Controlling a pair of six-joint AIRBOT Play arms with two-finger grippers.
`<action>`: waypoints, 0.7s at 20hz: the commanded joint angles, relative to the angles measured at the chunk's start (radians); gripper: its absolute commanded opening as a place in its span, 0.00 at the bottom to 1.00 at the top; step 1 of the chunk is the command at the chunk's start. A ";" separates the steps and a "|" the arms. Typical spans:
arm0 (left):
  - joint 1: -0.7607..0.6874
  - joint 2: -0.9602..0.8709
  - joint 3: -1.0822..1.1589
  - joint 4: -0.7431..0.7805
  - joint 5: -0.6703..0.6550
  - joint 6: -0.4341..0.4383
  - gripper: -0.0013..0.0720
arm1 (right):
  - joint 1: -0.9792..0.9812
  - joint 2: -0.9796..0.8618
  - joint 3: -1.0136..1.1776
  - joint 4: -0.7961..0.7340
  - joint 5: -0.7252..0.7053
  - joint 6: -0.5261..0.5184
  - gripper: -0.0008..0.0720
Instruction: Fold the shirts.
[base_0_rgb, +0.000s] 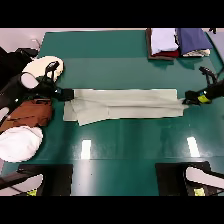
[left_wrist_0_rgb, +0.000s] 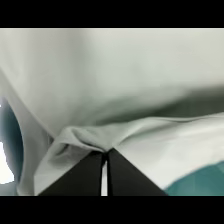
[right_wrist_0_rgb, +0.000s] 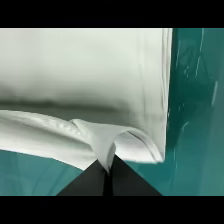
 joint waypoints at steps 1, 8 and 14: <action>0.001 -0.117 0.087 0.000 0.094 0.005 0.06 | 0.033 -0.156 0.142 0.015 -0.008 0.023 0.03; 0.003 -0.124 0.197 -0.005 0.063 -0.028 0.69 | -0.094 -0.213 0.219 0.267 0.005 -0.077 0.63; -0.024 -0.125 0.207 -0.067 0.016 -0.028 0.07 | -0.304 -0.252 0.030 0.273 0.055 -0.154 0.69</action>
